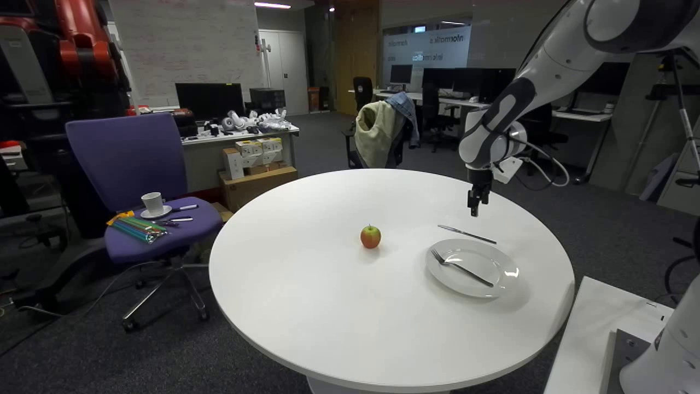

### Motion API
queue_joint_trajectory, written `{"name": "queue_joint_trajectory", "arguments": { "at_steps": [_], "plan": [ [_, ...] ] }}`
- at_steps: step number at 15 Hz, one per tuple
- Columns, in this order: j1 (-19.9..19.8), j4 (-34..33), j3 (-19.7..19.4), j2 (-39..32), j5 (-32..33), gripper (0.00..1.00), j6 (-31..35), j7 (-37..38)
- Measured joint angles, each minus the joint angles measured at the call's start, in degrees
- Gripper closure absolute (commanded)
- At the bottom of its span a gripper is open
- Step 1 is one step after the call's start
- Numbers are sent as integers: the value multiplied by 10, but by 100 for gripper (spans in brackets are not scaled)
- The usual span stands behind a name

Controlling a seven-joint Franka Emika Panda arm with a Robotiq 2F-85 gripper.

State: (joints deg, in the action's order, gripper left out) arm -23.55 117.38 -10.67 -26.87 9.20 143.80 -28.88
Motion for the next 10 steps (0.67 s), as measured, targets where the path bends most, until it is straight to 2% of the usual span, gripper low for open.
{"name": "queue_joint_trajectory", "arguments": {
  "at_steps": [5,10],
  "plan": [
    [-29,0,35,-13,-50,0,1,-98],
    [-35,0,44,-25,-88,0,1,-118]
  ]
}}
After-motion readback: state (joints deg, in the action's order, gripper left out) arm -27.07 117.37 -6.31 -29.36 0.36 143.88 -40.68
